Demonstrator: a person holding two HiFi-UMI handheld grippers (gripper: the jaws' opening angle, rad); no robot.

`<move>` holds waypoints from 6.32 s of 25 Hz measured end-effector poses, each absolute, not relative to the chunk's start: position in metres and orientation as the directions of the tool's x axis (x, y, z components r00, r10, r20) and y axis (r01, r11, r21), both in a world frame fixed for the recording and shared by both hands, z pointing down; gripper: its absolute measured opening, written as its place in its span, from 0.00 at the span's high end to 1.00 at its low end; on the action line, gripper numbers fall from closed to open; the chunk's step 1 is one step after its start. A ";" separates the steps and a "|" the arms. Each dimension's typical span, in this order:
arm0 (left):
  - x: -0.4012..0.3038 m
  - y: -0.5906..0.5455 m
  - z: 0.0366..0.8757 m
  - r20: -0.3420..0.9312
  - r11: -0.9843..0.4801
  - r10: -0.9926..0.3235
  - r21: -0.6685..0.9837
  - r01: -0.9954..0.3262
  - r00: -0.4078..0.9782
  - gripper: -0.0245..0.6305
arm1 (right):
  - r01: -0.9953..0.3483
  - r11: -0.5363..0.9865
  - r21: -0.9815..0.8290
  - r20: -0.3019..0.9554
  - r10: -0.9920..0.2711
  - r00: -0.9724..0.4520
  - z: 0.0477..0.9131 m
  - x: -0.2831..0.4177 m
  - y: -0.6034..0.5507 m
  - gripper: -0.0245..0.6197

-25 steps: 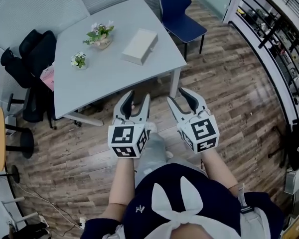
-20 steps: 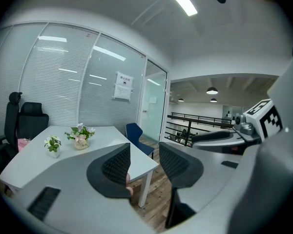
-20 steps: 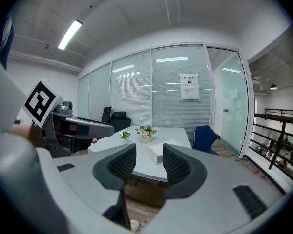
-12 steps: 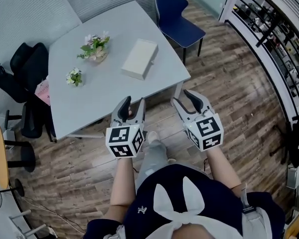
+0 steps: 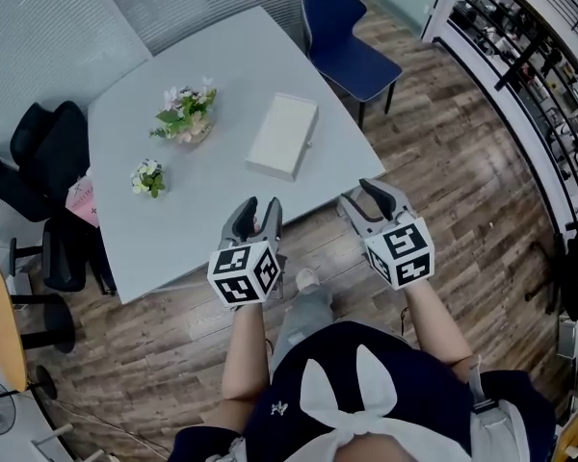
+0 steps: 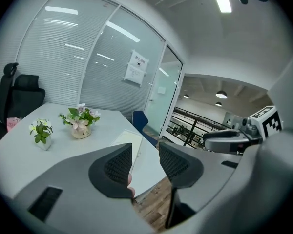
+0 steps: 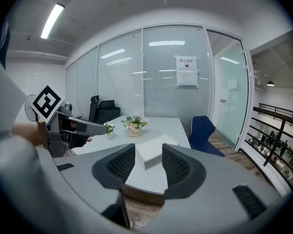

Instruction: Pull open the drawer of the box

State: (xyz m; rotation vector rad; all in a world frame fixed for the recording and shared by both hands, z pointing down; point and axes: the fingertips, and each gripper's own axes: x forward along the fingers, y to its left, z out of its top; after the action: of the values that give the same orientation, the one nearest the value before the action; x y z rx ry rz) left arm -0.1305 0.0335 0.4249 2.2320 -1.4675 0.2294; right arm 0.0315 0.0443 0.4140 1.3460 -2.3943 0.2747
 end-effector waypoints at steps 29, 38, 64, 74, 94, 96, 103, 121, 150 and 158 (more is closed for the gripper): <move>-0.148 -0.107 0.588 0.689 0.190 -0.619 0.596 -0.780 0.376 0.70 | -0.749 0.663 0.011 0.625 -0.589 -0.512 0.510 0.021 -0.126 0.67; -0.150 -0.115 0.612 0.723 0.302 -0.607 0.593 -0.746 0.330 0.74 | -0.612 0.791 0.007 0.741 -0.415 -0.528 0.574 0.010 -0.152 0.66; -0.152 -0.115 0.632 0.723 0.429 -0.615 0.643 -0.634 0.316 0.75 | -0.477 0.879 0.000 0.881 -0.226 -0.417 0.668 -0.018 -0.169 0.77; -0.152 -0.117 0.629 0.747 0.433 -0.606 0.598 -0.674 0.273 0.74 | -0.473 0.881 0.012 0.875 -0.238 -0.421 0.667 -0.020 -0.169 0.85; -0.152 -0.117 0.631 0.740 0.430 -0.618 0.602 -0.673 0.267 0.74 | -0.480 0.877 0.004 0.869 -0.240 -0.432 0.668 -0.009 -0.165 0.85; -0.152 -0.118 0.631 0.740 0.427 -0.618 0.600 -0.676 0.266 0.74 | -0.484 0.875 0.000 0.868 -0.240 -0.435 0.667 -0.008 -0.163 0.85; -0.153 -0.118 0.632 0.740 0.425 -0.613 0.603 -0.675 0.276 0.73 | -0.485 0.875 -0.006 0.868 -0.236 -0.437 0.668 -0.006 -0.160 0.85; -0.155 -0.118 0.633 0.744 0.428 -0.612 0.597 -0.678 0.268 0.73 | -0.496 0.868 -0.013 0.871 -0.234 -0.433 0.669 0.011 -0.151 0.85; -0.155 -0.118 0.632 0.743 0.426 -0.620 0.589 -0.686 0.253 0.73 | -0.532 0.847 0.003 0.884 -0.251 -0.395 0.668 0.034 -0.139 0.85; -0.155 -0.119 0.632 0.750 0.429 -0.611 0.583 -0.690 0.254 0.73 | -0.535 0.845 0.006 0.886 -0.253 -0.390 0.668 0.037 -0.140 0.85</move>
State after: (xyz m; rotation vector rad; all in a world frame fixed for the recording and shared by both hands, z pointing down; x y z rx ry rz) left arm -0.1550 -0.1191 0.6323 1.2438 -1.4227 0.0783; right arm 0.0373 -0.1399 0.6683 0.5802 -1.9885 0.3428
